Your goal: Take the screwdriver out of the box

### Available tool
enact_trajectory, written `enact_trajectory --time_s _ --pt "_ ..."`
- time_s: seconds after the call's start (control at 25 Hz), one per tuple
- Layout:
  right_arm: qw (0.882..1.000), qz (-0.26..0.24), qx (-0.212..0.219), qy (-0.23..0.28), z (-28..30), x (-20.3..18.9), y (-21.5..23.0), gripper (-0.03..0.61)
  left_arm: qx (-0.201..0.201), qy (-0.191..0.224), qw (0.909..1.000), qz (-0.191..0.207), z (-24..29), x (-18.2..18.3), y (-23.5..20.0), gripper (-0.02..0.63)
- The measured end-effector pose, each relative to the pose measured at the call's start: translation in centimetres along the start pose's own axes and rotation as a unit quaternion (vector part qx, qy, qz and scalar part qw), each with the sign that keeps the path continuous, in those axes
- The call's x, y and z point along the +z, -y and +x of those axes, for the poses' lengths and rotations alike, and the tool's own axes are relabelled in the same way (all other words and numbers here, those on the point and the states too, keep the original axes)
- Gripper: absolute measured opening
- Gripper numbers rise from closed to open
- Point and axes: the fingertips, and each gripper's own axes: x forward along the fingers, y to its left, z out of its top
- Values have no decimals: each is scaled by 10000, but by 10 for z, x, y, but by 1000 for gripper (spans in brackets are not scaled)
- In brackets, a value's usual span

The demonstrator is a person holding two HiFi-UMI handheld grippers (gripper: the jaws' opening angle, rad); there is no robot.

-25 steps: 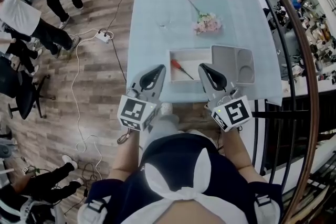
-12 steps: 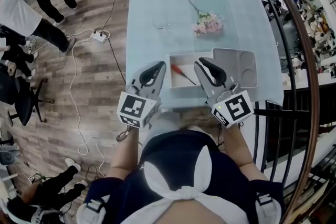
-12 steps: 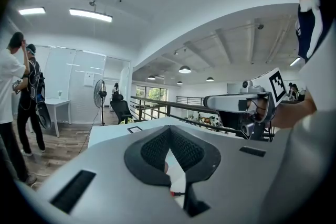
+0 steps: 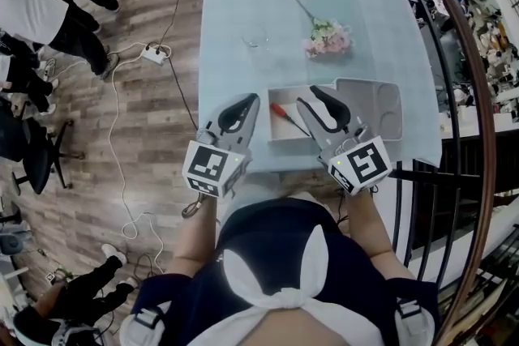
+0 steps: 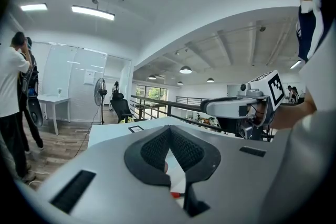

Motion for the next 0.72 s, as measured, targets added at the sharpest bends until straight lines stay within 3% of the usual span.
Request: enact_trajectory --time_s 0.72 --pt "9986 155 -34 -499 57 -51 11 127 -435 -153 9989 17 35 -20 -48 15"
